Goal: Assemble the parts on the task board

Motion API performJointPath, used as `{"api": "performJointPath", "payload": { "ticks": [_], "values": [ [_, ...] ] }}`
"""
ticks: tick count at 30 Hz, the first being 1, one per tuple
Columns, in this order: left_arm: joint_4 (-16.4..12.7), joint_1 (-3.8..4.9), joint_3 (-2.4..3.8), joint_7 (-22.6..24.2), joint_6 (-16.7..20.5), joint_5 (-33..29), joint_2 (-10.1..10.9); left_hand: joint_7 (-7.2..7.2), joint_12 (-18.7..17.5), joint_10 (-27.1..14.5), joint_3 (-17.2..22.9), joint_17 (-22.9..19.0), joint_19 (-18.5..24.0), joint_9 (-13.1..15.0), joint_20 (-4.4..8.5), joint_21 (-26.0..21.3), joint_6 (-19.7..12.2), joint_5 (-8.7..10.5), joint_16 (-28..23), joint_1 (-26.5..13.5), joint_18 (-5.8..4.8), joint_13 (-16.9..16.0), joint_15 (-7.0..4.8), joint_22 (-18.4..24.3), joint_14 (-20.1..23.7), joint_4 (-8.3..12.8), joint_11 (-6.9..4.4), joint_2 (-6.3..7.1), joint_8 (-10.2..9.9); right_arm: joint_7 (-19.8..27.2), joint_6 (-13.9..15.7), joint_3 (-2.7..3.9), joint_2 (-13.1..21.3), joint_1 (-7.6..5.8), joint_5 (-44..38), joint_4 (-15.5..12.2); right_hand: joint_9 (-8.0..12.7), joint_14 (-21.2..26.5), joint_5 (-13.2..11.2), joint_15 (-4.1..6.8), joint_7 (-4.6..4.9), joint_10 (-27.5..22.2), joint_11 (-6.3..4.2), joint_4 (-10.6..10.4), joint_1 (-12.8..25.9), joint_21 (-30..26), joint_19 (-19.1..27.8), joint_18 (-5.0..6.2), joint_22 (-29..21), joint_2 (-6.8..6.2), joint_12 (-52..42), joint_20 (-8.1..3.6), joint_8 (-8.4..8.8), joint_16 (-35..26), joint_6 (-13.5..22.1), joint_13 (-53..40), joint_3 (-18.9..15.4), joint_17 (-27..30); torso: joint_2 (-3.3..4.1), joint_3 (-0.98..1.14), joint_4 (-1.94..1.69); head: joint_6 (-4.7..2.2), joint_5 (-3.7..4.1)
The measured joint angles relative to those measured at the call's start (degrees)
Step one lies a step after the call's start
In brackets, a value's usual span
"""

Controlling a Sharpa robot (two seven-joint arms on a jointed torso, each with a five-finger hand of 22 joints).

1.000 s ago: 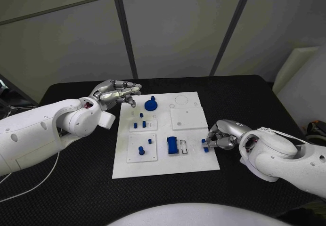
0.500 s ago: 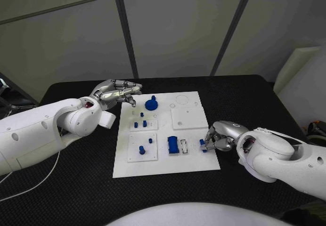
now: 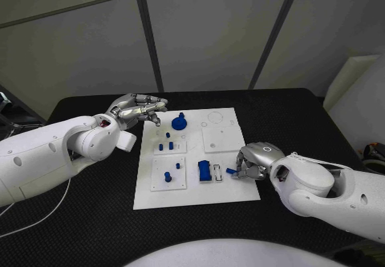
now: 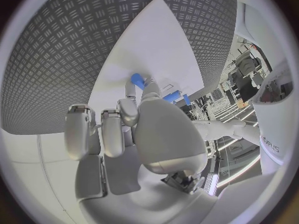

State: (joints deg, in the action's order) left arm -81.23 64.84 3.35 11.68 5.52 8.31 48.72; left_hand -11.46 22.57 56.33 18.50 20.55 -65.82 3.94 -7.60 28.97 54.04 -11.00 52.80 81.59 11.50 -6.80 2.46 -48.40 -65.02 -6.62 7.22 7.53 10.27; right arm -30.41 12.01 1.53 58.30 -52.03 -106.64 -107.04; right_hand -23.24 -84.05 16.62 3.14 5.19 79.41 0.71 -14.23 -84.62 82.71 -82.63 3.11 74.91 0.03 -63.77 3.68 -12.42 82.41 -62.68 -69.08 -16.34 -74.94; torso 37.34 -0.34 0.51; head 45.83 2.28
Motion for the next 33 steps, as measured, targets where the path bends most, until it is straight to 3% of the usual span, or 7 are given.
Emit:
{"api": "performJointPath", "payload": {
  "ticks": [9,12,23,25,28,29,33],
  "values": [
    [0.0,0.00,0.00,-0.1,-0.1,0.0,0.0,0.00,0.0,0.0,0.0,0.0,0.0,0.0,0.00,0.0,0.0,0.00,0.0,0.0,0.00,0.0,0.00,0.0,0.0,0.0,0.00,0.00,0.0,-0.2,-1.2,-0.05,-0.5,0.23,-4.3,-0.2,-0.4,0.0,1.3,-0.01,0.10,-0.2,-0.19,0.7,-1.6,-0.2,0.0,0.00,0.0,1.47,0.0,0.00,-0.01,0.0,-0.1,-0.7,0.8,0.0,-0.01,0.03,0.06,-0.21,-0.11],
    [0.0,0.00,0.00,-0.2,-0.2,0.0,0.0,0.00,0.0,0.0,0.0,0.0,0.0,0.0,0.00,0.0,0.0,0.00,0.0,0.0,0.00,0.0,0.00,0.0,0.0,0.0,0.00,0.00,0.0,-0.2,-1.2,-0.08,-0.5,0.29,-4.7,-0.3,-0.4,0.1,-0.9,-0.10,-0.15,-0.3,-0.09,0.8,-2.4,-0.2,0.2,-0.01,0.0,1.40,-0.1,-0.22,0.02,0.0,-0.4,-0.8,2.5,0.0,-0.01,0.04,0.08,-0.28,0.01],
    [0.1,-0.11,0.00,-0.3,-0.3,0.0,-0.1,0.00,0.0,0.0,0.0,0.0,0.0,0.0,0.00,0.0,0.0,0.00,0.0,0.0,0.00,0.0,0.00,0.0,0.0,0.0,0.00,0.00,0.0,-0.5,-0.5,-0.20,-0.2,0.45,-4.7,-0.8,0.2,0.1,-3.9,0.54,-1.10,-0.5,-0.35,0.9,-3.8,0.0,-0.4,0.00,0.0,0.82,-1.3,-0.84,0.62,0.0,-1.8,-1.5,7.3,0.0,-0.01,0.08,0.09,-0.39,0.24],
    [0.1,-0.13,0.00,-0.3,-0.3,0.0,-0.1,0.00,0.0,0.0,0.0,0.0,0.0,0.0,0.00,0.0,0.0,0.00,0.0,0.0,0.00,0.0,0.00,0.0,0.0,0.0,0.00,0.00,0.0,-0.6,-0.2,-0.23,0.0,0.49,-4.3,-1.0,2.1,0.1,-3.9,0.54,-1.22,-0.4,-0.37,0.9,-3.8,0.2,-0.4,0.00,0.0,0.81,-1.4,-0.84,0.42,0.2,-1.9,-1.5,7.9,0.0,-0.02,0.08,0.09,-0.39,0.24],
    [0.1,-0.19,0.00,-0.4,-0.3,0.0,-0.1,0.00,0.3,0.0,0.0,-0.1,0.0,0.0,0.00,0.0,0.0,0.00,0.0,0.0,0.00,0.0,0.00,0.0,0.0,0.0,0.00,0.00,0.0,-0.7,0.5,-0.29,0.5,0.56,-3.4,-1.4,9.3,0.1,-3.9,0.54,-1.25,-0.4,-0.40,1.1,-3.8,0.2,-0.5,-0.01,0.0,0.81,-1.4,-0.95,0.13,0.2,-2.0,-1.8,9.3,0.0,-0.03,0.08,0.09,-0.41,0.24],
    [0.1,-0.21,-0.01,-0.4,-0.4,0.0,-0.1,0.00,0.3,0.0,0.0,-0.1,0.0,0.0,0.00,0.0,0.0,0.00,0.0,0.0,0.00,0.0,0.00,0.0,0.0,0.0,0.00,0.00,0.0,-0.8,0.8,-0.31,0.7,0.58,-2.7,-1.6,10.7,0.1,-3.8,0.54,-1.24,-0.4,-0.41,1.2,-4.0,0.2,-0.6,-0.01,0.0,0.68,-1.4,-1.04,0.15,0.2,-2.0,-1.9,9.8,0.0,-0.03,0.08,0.09,-0.42,0.24],
    [0.1,-0.25,-0.01,-0.5,-0.4,0.0,-0.1,0.00,0.3,0.0,0.0,-0.1,0.0,0.0,0.00,0.0,0.0,0.00,0.0,0.0,0.00,0.0,0.00,0.0,0.0,0.0,0.00,0.00,0.0,-1.1,2.6,-0.41,1.6,0.70,0.6,-2.3,10.9,0.1,-2.9,0.53,-1.23,-0.4,-0.41,1.1,-4.3,0.2,-0.6,0.00,0.0,0.37,-1.4,-1.04,0.53,0.2,-2.0,-1.9,12.0,0.0,-0.03,0.07,0.09,-0.52,0.21]
  ]
}}
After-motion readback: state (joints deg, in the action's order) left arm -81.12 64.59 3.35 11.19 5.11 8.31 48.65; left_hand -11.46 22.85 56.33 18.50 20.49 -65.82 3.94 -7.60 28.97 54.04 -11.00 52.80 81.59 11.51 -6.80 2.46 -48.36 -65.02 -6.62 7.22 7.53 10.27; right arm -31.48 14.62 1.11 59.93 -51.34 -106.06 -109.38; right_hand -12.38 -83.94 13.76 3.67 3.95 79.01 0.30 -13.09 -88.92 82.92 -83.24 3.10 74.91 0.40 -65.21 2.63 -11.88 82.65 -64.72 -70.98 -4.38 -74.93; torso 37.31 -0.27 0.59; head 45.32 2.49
